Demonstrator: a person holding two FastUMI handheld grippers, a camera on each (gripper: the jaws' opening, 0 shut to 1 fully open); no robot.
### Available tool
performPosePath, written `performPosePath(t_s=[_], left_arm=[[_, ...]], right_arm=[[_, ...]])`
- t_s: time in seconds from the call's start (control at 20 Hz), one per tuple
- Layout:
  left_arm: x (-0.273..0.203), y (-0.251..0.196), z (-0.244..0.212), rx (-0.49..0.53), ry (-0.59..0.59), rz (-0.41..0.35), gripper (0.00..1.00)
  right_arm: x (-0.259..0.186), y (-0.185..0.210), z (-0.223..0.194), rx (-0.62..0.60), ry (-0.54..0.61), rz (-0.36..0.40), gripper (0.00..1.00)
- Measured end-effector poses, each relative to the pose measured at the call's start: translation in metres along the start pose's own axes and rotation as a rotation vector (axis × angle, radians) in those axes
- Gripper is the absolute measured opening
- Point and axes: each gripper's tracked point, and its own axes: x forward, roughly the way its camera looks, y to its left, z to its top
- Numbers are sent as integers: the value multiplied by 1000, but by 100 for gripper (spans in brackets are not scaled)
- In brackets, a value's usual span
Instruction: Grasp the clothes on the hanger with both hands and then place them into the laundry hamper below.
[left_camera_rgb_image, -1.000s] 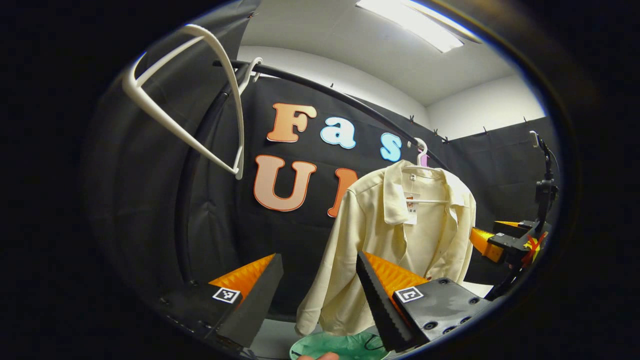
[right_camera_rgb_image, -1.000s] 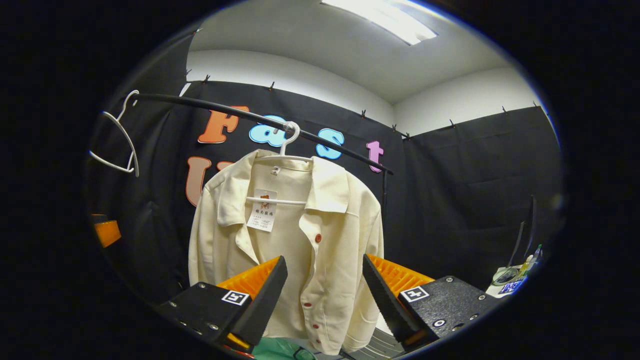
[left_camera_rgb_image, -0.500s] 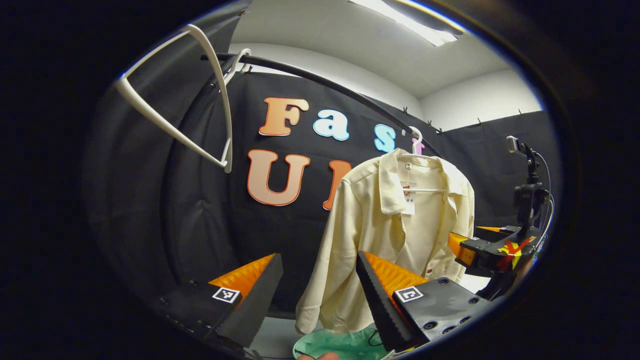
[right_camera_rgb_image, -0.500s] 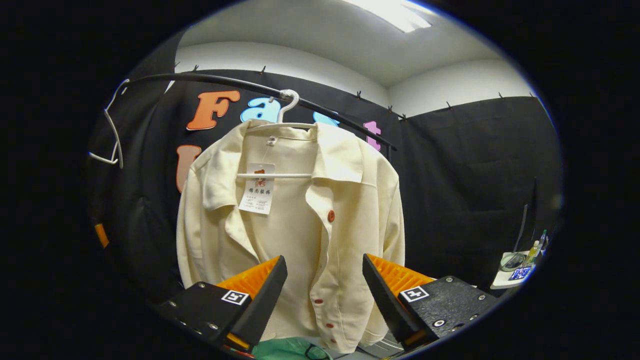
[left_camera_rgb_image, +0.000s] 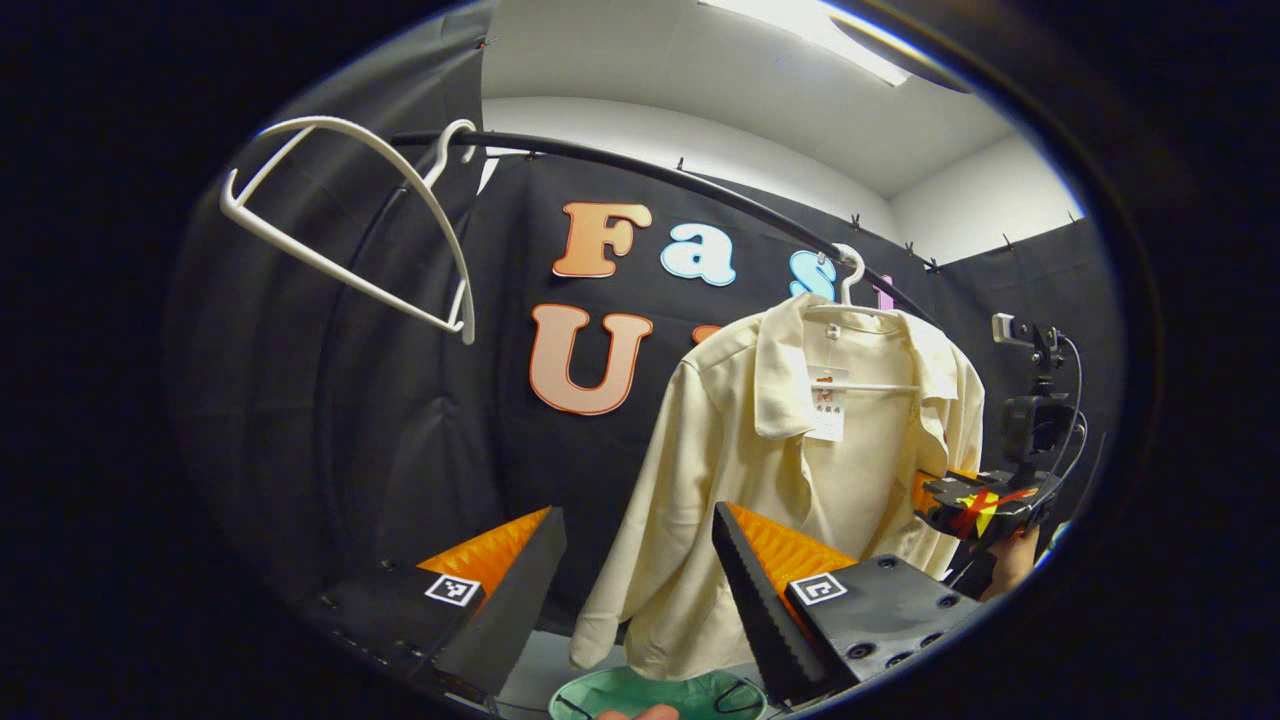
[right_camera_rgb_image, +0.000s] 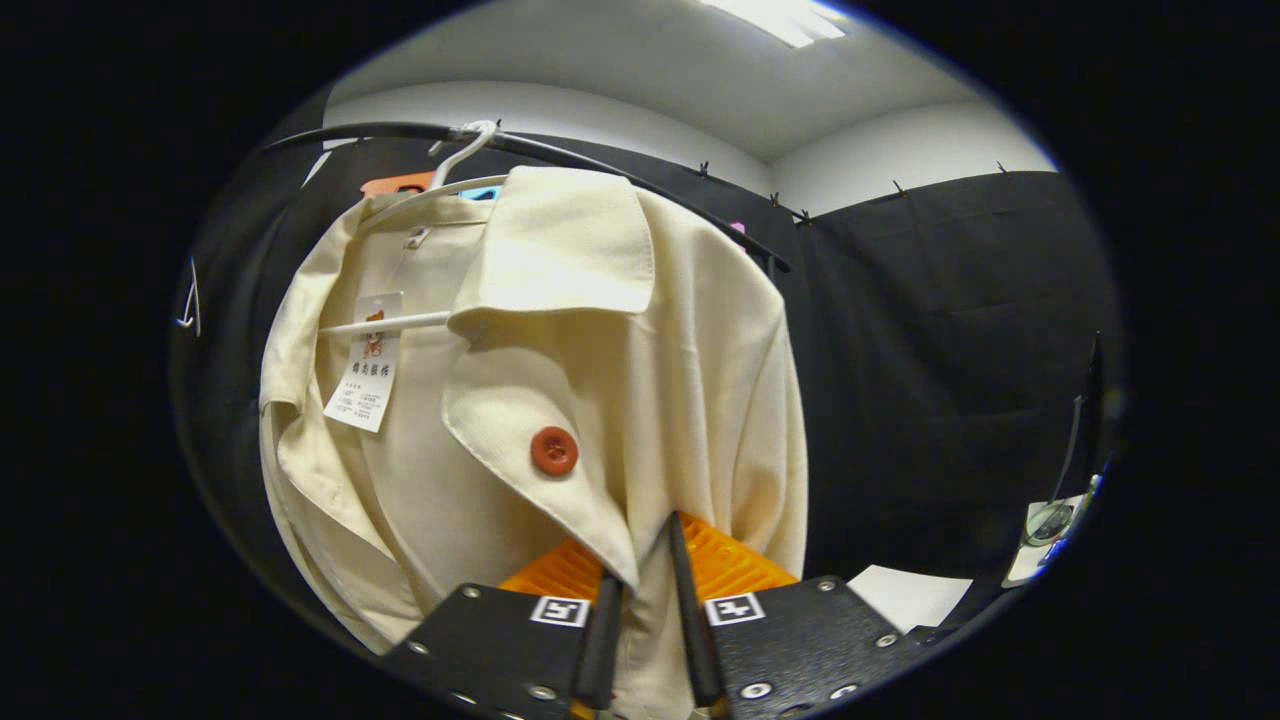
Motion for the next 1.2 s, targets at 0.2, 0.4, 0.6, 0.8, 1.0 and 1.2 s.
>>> performPosePath(t_s=[0.2, 0.4, 0.6, 0.8, 1.0, 1.2], left_arm=[[42, -47, -6, 13, -11, -64, 96], [87, -97, -18, 22, -33, -146, 96], [121, -131, -43, -61, -29, -189, 96], [150, -153, -77, -20, -87, -159, 97], [170, -122, -97, 196, -126, 48, 97], [184, -111, -100, 338, -116, 61, 57]], right_arm=[[-16, -10, 13, 89, 2, 135, 1], [-46, -33, 42, 84, -75, 190, 1], [-60, -46, 63, 81, -126, 229, 0], [-65, -59, 65, 65, -138, 234, 1], [-74, -67, 73, 46, -169, 231, 1], [-74, -72, 72, 52, -172, 234, 1]])
